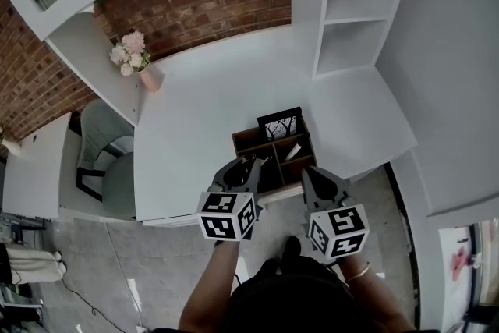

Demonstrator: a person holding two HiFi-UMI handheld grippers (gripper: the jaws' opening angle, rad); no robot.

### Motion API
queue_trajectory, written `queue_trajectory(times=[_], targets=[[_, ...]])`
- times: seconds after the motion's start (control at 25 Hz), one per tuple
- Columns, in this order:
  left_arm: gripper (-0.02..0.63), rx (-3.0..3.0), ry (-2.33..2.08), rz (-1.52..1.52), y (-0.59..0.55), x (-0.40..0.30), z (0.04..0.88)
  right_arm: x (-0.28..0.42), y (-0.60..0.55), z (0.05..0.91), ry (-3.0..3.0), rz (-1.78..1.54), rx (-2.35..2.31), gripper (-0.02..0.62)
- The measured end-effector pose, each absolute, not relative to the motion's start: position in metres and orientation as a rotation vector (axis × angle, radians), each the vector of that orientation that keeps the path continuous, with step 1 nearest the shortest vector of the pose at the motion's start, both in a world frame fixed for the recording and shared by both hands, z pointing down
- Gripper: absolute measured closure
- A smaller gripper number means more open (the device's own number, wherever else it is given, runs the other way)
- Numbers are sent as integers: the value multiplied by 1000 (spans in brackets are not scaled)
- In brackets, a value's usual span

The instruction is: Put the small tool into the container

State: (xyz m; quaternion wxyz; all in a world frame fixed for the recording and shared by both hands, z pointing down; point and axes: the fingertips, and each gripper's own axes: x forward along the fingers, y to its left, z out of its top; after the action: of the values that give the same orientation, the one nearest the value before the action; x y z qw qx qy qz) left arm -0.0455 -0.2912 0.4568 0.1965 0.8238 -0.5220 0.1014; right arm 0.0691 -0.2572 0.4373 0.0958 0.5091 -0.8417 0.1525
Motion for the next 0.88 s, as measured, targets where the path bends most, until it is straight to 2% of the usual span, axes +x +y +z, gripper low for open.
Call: queue_trajectory(times=[0.88], targets=[[525,2273,-1461,301,-296,-47,467,73,-255,444,-2482,473,1501,591]])
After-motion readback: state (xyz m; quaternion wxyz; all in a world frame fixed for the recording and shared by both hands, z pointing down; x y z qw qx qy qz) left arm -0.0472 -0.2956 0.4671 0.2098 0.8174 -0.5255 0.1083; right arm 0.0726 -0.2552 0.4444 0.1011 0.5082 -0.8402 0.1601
